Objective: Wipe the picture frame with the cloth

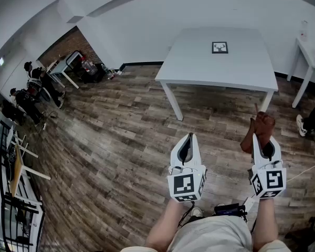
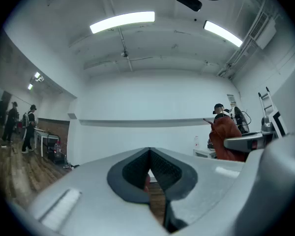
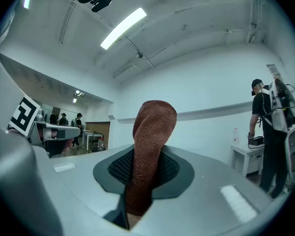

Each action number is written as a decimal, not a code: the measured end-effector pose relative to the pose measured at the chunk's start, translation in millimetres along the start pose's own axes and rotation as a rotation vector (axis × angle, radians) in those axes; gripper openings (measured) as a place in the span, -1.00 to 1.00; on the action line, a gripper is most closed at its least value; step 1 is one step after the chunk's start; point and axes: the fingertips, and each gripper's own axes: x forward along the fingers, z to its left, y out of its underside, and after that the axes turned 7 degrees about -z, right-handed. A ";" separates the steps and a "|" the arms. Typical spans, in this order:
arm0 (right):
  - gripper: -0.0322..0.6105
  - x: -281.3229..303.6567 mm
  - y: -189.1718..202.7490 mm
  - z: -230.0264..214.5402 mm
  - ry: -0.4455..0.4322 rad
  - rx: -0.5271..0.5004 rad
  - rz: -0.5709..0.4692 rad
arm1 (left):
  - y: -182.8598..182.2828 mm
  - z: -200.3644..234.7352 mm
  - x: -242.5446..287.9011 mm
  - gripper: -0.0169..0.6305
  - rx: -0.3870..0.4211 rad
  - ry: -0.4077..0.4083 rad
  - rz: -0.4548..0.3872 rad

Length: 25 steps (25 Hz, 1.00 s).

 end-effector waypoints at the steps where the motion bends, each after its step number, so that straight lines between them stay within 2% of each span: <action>1: -0.58 2.2 -0.8 0.3 -0.001 0.005 -0.002 | -1.9 1.5 0.3 -0.95 0.002 -0.003 -0.001; 8: -0.58 7.0 2.4 -10.6 -0.001 0.010 -0.005 | 0.8 -5.8 9.6 -0.95 0.009 -0.009 0.007; 17: -0.58 4.9 8.1 -47.3 0.026 0.054 -0.014 | 8.1 -36.5 28.0 -0.95 0.014 -0.001 0.014; 25: -0.58 10.2 10.4 -76.9 -0.002 0.068 -0.022 | 12.8 -67.5 46.7 -0.95 0.009 -0.009 0.023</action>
